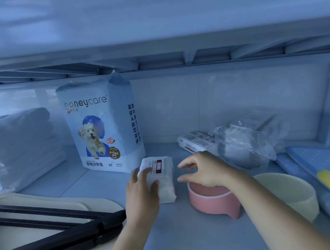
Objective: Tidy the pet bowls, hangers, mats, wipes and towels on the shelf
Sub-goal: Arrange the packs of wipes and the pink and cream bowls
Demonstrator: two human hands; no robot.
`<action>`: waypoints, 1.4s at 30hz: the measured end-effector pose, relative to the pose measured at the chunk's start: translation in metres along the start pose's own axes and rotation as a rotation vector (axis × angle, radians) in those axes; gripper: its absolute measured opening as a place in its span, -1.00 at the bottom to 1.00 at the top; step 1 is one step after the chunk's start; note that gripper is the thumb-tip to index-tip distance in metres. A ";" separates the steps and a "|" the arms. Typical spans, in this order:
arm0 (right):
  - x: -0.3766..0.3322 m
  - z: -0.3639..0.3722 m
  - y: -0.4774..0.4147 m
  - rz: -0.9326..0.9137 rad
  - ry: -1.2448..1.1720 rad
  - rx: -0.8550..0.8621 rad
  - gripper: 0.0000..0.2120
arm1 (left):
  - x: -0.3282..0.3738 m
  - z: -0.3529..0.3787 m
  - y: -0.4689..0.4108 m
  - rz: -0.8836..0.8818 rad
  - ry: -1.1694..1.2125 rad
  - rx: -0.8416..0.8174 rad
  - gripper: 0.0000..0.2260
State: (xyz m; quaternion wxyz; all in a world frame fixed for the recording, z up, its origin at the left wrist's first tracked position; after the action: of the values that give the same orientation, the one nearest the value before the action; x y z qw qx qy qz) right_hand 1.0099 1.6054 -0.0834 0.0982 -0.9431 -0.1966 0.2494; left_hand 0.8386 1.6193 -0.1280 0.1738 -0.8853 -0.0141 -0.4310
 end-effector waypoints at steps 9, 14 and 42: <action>0.051 -0.052 -0.018 0.131 0.039 0.117 -0.68 | 0.033 0.004 -0.007 0.075 -0.141 -0.056 -0.73; 0.074 -0.052 -0.048 0.168 0.173 -0.010 -0.67 | 0.062 0.015 -0.037 0.143 -0.229 -0.124 -0.71; 0.135 0.002 -0.083 0.192 0.504 -0.250 -0.38 | 0.037 0.033 -0.025 0.204 -0.409 -0.140 -0.67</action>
State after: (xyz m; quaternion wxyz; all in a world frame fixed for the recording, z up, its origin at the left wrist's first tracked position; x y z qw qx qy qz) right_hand 1.0899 1.7370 -0.1196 0.0032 -0.9944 -0.1052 -0.0107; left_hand 0.8822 1.6482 -0.1109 0.1479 -0.9610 0.0704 -0.2228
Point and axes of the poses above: each hand's wrist, its own y-axis away from the middle knuckle, its own z-axis out of the palm, x = y × z, the point moved 9 cm from there along -y, towards the middle knuckle, and after that the axes turned 12 degrees about -z, right-handed, at the moved point
